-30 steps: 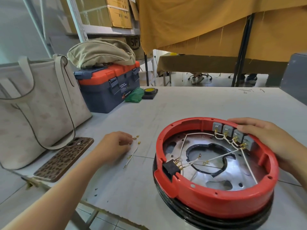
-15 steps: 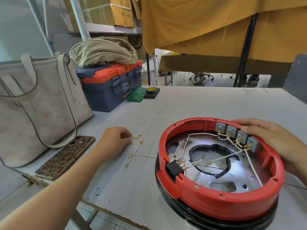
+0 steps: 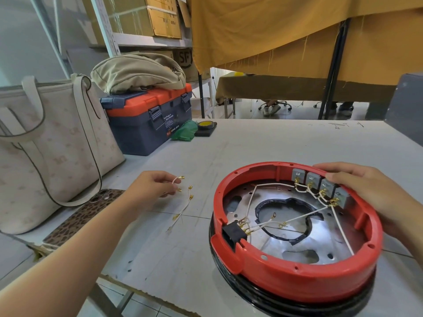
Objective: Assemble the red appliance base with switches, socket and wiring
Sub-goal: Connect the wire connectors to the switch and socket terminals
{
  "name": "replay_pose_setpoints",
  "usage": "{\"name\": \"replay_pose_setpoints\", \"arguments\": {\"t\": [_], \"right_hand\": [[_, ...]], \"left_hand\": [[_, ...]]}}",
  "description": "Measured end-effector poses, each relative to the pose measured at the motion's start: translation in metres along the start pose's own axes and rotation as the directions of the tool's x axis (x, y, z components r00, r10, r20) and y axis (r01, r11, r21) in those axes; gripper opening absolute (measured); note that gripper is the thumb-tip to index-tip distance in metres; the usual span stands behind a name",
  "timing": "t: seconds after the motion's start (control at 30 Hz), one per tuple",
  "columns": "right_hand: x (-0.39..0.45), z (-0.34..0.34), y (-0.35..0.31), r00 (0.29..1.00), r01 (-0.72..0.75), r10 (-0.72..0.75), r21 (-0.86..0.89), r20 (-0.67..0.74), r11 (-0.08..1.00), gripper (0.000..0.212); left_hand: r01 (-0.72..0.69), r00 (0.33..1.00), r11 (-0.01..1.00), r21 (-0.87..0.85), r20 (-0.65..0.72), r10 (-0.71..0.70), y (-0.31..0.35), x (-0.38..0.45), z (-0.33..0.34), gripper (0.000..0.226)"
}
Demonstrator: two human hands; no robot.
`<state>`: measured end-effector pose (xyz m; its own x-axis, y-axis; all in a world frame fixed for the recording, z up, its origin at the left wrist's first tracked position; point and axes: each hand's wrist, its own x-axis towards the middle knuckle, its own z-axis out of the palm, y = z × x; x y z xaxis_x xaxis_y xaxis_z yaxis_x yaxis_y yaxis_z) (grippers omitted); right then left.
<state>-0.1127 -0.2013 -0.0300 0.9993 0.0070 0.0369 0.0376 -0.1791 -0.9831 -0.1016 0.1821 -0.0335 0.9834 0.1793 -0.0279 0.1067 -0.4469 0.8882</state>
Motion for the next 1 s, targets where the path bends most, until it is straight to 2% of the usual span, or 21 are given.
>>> {"name": "replay_pose_setpoints", "arguments": {"t": [0.13,0.27,0.4,0.5,0.67,0.87,1.0], "right_hand": [[-0.002,0.007,-0.004,0.995,0.026,-0.031,-0.046,-0.096,0.999,0.025],[-0.002,0.013,-0.005,0.986,0.018,-0.04,-0.137,-0.159,0.99,0.027],[-0.002,0.012,-0.006,0.99,0.007,-0.041,-0.251,-0.132,0.968,0.023],[-0.002,0.009,-0.007,0.994,-0.008,-0.024,-0.283,-0.108,0.959,0.018],[-0.001,0.003,-0.007,0.996,-0.014,-0.006,-0.219,-0.093,0.976,0.009],[0.001,0.005,-0.002,0.999,-0.001,0.002,-0.021,0.048,1.0,0.032],[0.001,0.009,-0.003,1.0,0.03,-0.03,0.01,0.009,0.999,0.032]], "left_hand": [[-0.05,0.995,0.984,-0.171,0.076,0.064,0.02,-0.009,0.005,0.02],[-0.116,0.974,0.974,-0.197,0.17,0.15,0.049,-0.02,0.02,0.019],[-0.124,0.952,0.955,-0.27,0.239,0.192,0.077,-0.031,0.044,0.014],[-0.137,0.928,0.964,-0.228,0.311,0.205,0.092,-0.034,0.063,0.013],[-0.138,0.886,0.961,-0.241,0.403,0.228,0.106,-0.035,0.095,0.014],[-0.119,0.847,0.959,-0.257,0.478,0.233,0.113,-0.035,0.122,0.018],[-0.141,0.821,0.96,-0.242,0.513,0.25,0.114,-0.034,0.13,0.02]]}}
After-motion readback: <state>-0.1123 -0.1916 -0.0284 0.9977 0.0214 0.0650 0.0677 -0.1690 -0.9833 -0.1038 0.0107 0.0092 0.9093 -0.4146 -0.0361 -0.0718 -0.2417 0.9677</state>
